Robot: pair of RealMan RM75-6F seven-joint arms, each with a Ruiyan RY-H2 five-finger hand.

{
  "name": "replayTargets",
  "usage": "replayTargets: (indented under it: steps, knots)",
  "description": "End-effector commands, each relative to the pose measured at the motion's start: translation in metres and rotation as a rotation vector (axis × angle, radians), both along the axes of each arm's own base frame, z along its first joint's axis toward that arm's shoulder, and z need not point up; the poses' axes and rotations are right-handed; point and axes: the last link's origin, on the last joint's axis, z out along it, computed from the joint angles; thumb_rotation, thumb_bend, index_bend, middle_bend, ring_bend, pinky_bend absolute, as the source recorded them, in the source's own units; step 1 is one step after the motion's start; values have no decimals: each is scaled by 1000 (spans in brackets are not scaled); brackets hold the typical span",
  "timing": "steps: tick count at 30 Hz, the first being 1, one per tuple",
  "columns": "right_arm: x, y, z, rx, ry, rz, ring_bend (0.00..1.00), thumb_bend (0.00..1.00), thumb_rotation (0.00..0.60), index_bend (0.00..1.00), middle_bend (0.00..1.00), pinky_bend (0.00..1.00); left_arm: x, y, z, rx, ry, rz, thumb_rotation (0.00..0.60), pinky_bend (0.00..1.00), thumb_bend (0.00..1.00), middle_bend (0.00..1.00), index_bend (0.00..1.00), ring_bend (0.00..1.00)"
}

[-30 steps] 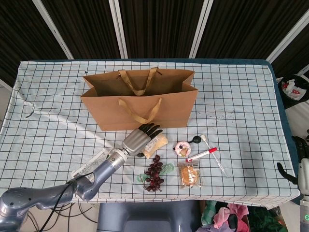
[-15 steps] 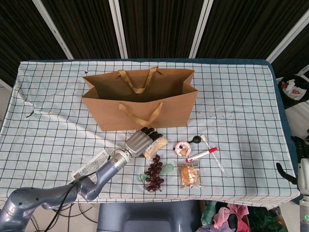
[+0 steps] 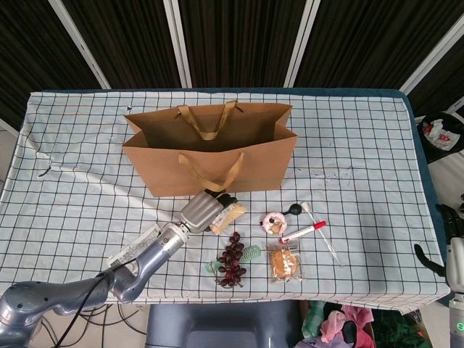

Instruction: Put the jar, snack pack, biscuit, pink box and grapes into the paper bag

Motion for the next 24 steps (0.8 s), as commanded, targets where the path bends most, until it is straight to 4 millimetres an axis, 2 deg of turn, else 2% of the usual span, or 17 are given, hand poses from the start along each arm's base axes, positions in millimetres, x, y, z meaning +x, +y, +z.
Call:
replayTargets:
  steps: [1,6,8,14,24]
  knots:
    - [0,0,0,-2,0,0,200,212,600,134,125,218,-5,-7,20,21,-12,-19,600,257,281,308,239,183]
    - [-1,0,1,-5,5,-5,200,211,600,135,125,218,3,-25,53,53,-113,-67,600,257,281,306,239,182]
    - [-1,1,2,-10,6,-7,200,211,600,134,125,218,10,-34,72,79,-165,-111,600,257,281,307,240,182]
    - [-1,1,5,-21,9,-13,200,211,600,134,125,218,32,-55,112,132,-265,-239,600,259,280,314,245,183]
    - [-2,1,3,-14,12,-18,200,211,600,134,126,218,62,-62,156,235,-311,-358,600,266,279,315,254,183]
